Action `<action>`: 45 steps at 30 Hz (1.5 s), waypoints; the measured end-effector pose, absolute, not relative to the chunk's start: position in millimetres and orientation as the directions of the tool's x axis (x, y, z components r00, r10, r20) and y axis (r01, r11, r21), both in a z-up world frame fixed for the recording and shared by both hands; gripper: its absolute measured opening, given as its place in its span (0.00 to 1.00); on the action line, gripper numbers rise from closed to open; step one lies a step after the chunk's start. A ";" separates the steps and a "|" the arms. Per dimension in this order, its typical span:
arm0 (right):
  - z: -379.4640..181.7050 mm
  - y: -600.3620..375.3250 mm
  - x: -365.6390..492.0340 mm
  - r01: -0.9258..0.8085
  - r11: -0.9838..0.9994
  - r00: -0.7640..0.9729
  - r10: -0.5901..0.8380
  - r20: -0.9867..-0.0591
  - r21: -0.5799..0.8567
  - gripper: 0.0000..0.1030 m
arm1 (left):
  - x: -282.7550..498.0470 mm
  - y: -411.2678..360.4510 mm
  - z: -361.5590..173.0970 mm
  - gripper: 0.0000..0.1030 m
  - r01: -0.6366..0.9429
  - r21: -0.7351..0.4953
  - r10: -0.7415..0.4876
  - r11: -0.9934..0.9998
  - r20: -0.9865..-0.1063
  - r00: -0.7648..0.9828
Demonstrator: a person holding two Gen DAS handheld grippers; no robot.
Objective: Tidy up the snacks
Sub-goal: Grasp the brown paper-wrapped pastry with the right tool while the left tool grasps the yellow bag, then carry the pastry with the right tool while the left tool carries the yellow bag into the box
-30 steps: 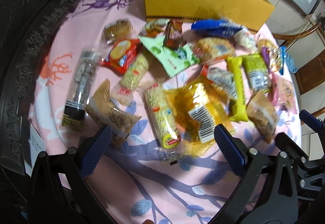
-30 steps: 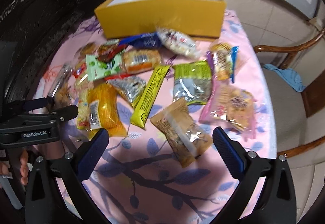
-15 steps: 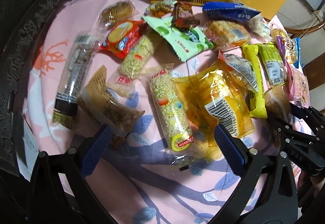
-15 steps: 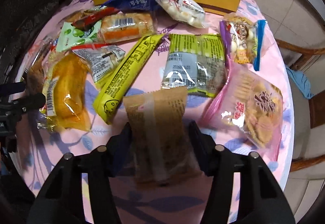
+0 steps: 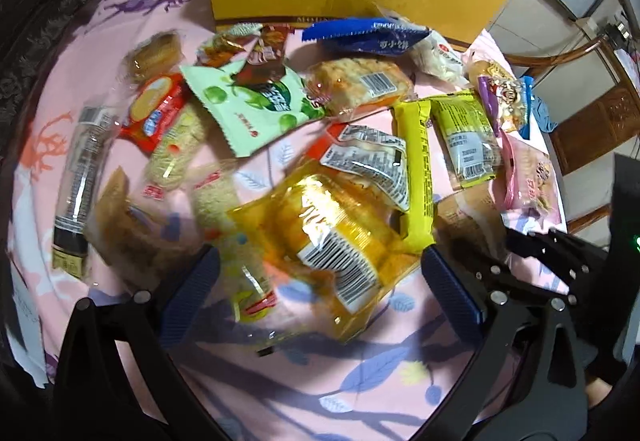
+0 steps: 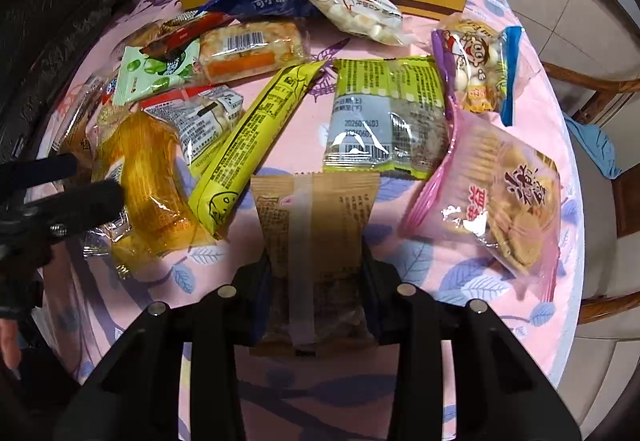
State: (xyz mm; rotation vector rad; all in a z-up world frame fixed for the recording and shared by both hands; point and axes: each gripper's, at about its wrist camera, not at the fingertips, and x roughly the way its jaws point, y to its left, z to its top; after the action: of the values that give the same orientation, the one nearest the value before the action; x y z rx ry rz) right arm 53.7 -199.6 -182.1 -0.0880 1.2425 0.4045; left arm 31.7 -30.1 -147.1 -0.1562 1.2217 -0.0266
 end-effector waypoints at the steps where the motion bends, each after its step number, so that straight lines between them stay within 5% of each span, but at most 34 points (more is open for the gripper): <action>1: -182.6 -200.6 54.7 -0.342 0.926 0.261 0.258 -0.930 0.161 0.38 | 36.6 -31.6 -151.8 0.98 -0.078 -0.142 -0.109 0.987 -0.939 0.326; 10: -180.9 -203.0 47.2 -0.334 0.925 0.269 0.276 -0.923 0.179 0.38 | 67.6 -51.1 -170.6 0.97 -0.122 -0.013 0.025 0.993 -0.952 0.305; 13: -180.5 -203.6 46.7 -0.327 0.927 0.260 0.276 -0.925 0.185 0.39 | 67.0 -58.6 -173.7 0.72 -0.142 -0.020 0.019 0.990 -0.963 0.271; 18: -180.9 -209.6 45.2 -0.308 0.927 0.253 0.296 -0.921 0.213 0.39 | 63.7 -57.4 -183.9 0.66 -0.168 -0.050 -0.005 0.985 -0.966 0.258; 25: -180.8 -205.9 45.5 -0.319 0.929 0.259 0.275 -0.926 0.187 0.39 | 63.0 -68.7 -187.1 0.68 -0.121 0.004 0.040 0.993 -0.953 0.301; 29: -180.4 -206.2 43.3 -0.305 0.935 0.270 0.264 -0.926 0.178 0.36 | 60.9 -75.0 -183.9 0.45 -0.081 0.008 0.034 0.997 -0.945 0.325; 32: -180.3 -207.2 41.3 -0.294 0.938 0.282 0.269 -0.921 0.184 0.33 | 61.1 -70.4 -184.3 0.40 -0.081 -0.018 0.011 0.997 -0.943 0.334; 45: -147.5 -202.7 29.5 -0.329 0.927 0.353 0.300 -0.887 0.182 0.33 | 25.1 -18.2 -148.7 0.37 -0.106 -0.108 -0.060 0.988 -0.921 0.384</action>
State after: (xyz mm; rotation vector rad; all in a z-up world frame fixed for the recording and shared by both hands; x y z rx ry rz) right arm 29.5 -202.7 -147.5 -0.0293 1.1402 0.4068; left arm 25.1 -18.2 -148.7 -0.1586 1.1775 0.0297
